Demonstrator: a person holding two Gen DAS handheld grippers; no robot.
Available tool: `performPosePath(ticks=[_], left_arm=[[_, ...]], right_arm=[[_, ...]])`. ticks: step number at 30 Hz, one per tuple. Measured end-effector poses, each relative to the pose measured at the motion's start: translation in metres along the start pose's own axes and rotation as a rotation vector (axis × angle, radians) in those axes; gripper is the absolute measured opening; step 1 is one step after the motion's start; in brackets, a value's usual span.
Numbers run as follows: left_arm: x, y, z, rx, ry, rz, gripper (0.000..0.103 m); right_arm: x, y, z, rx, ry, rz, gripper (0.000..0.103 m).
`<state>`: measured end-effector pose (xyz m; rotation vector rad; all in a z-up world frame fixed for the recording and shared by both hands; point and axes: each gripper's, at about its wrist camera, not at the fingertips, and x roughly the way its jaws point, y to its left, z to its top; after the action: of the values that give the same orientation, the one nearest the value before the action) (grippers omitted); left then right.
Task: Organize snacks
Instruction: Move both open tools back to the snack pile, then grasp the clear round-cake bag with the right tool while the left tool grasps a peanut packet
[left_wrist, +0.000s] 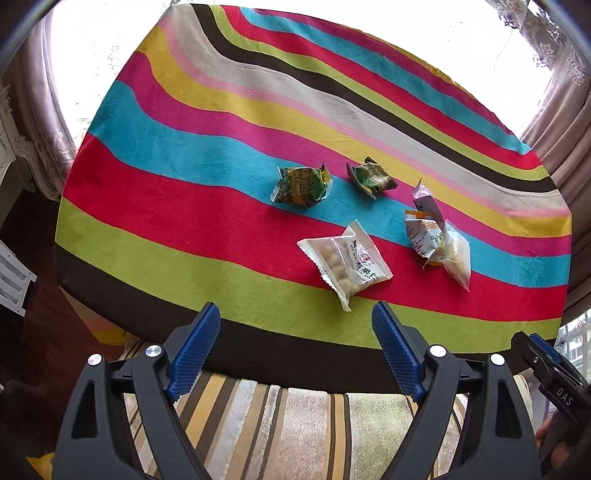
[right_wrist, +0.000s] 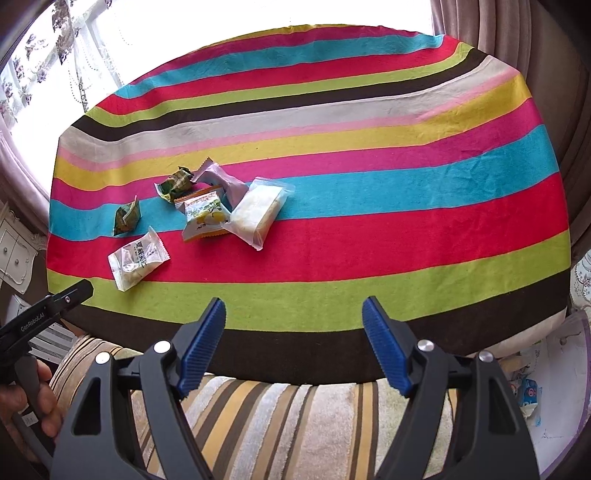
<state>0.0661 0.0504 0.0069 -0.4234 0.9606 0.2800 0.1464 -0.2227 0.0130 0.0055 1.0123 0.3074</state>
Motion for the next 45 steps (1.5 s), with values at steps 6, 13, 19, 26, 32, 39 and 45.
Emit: performPosePath(ticks=[6, 13, 19, 26, 32, 39, 45], left_arm=[[0.022, -0.024, 0.015, 0.234, 0.029, -0.031, 0.083], [0.052, -0.053, 0.024, 0.477, 0.041, 0.003, 0.088], [0.071, -0.063, 0.028, 0.559, 0.055, 0.002, 0.088], [0.083, -0.063, 0.03, 0.556, 0.091, -0.026, 0.079], [0.088, -0.061, 0.029, 0.555, 0.109, -0.052, 0.072], [0.087, -0.062, 0.027, 0.561, 0.108, -0.059, 0.057], [0.084, -0.061, 0.027, 0.542, 0.115, -0.064, 0.054]], right_arm=[[0.02, 0.01, 0.014, 0.01, 0.015, -0.006, 0.077], [0.043, 0.02, 0.035, 0.018, 0.014, -0.019, 0.077], [0.065, 0.028, 0.053, 0.053, 0.014, -0.019, 0.077], [0.091, 0.037, 0.069, 0.063, 0.022, -0.042, 0.077], [0.105, 0.037, 0.076, 0.061, 0.041, -0.071, 0.077], [0.115, 0.04, 0.076, 0.03, 0.062, -0.106, 0.077], [0.116, 0.04, 0.073, -0.003, 0.067, -0.139, 0.059]])
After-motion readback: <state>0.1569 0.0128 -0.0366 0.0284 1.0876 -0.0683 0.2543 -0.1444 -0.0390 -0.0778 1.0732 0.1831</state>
